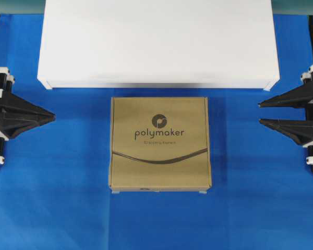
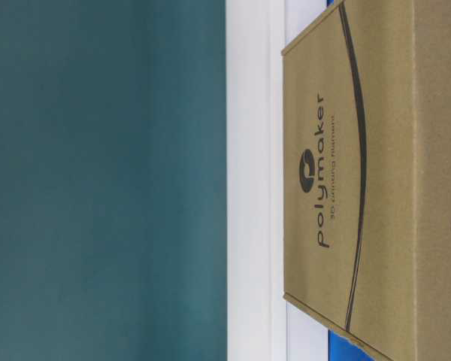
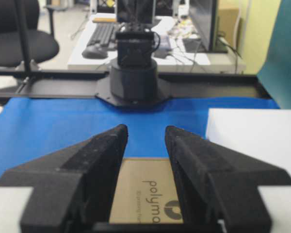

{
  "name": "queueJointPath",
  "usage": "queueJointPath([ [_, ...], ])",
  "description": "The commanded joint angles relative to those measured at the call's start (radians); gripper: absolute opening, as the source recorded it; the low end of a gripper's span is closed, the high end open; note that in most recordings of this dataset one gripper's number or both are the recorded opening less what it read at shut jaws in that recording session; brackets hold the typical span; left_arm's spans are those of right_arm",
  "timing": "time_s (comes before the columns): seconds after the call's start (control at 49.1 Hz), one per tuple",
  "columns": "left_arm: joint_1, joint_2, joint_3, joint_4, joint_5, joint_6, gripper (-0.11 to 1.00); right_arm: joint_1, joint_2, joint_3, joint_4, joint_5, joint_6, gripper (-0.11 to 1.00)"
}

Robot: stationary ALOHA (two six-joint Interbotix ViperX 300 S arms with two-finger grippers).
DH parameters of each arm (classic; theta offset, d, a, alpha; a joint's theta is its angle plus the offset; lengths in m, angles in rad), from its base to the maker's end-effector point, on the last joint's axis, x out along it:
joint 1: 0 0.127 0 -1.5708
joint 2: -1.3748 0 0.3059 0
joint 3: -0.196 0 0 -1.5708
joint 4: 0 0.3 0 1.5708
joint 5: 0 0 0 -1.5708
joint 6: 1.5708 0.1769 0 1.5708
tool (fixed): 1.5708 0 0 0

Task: Place the cardboard box on the stand after clamping it between your arms.
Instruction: 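Move both grippers inward toward the sides of the polymaker box, then press both grippers against the box's left and right sides to clamp it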

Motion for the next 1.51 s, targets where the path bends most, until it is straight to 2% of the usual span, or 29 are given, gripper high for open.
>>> queueJointPath([
  [0.0,-0.005,0.038,-0.037,0.040,0.049,-0.023,0.05,-0.009,0.014,-0.009,0.005,-0.005,0.017,0.14],
  [0.061,-0.005,0.054,-0.063,0.040,0.097,-0.029,0.08,-0.017,0.014,-0.014,0.035,0.066,0.023,0.16],
  [0.143,-0.005,0.078,-0.107,0.040,0.161,-0.029,0.00,-0.028,0.014,-0.041,0.054,0.213,0.038,0.08],
  [0.244,-0.003,0.110,-0.163,0.041,0.284,-0.026,0.00,-0.035,0.017,-0.086,0.054,0.402,0.051,0.03],
  [0.468,0.002,0.215,-0.276,0.046,0.657,-0.020,0.00,-0.035,0.064,-0.176,0.051,0.738,0.051,0.03],
  [0.631,0.002,0.307,-0.341,0.046,0.813,-0.015,0.00,-0.034,0.150,-0.250,0.048,0.974,0.049,0.03],
  [0.733,0.002,0.345,-0.359,0.051,0.841,-0.014,0.00,-0.035,0.201,-0.275,0.037,1.055,0.051,0.04],
  [0.876,0.006,0.377,-0.365,0.052,0.853,0.003,0.00,-0.051,0.259,-0.284,0.032,1.065,0.051,0.07],
  [0.998,0.025,0.396,-0.356,0.054,0.853,0.032,0.01,-0.069,0.293,-0.290,0.028,1.081,0.043,0.18],
  [1.038,0.032,0.403,-0.356,0.052,0.854,0.038,0.04,-0.077,0.305,-0.290,0.028,1.091,0.043,0.26],
  [1.1,0.038,0.416,-0.354,0.052,0.850,0.041,0.17,-0.080,0.324,-0.288,0.028,1.109,0.044,0.43],
  [1.201,0.049,0.443,-0.342,0.052,0.825,0.032,0.47,-0.078,0.360,-0.281,0.026,1.120,0.040,0.74],
  [1.283,0.049,0.476,-0.327,0.052,0.801,0.029,0.72,-0.077,0.394,-0.265,0.021,1.106,0.031,0.92],
  [1.344,0.049,0.505,-0.319,0.052,0.785,0.029,0.84,-0.077,0.422,-0.252,0.018,1.080,0.026,0.99],
  [1.385,0.049,0.525,-0.314,0.052,0.772,0.029,0.88,-0.077,0.440,-0.239,0.017,1.055,0.023,1.00],
  [1.486,0.049,0.574,-0.304,0.052,0.712,0.029,0.86,-0.078,0.499,-0.213,0.017,0.962,0.020,0.99],
])
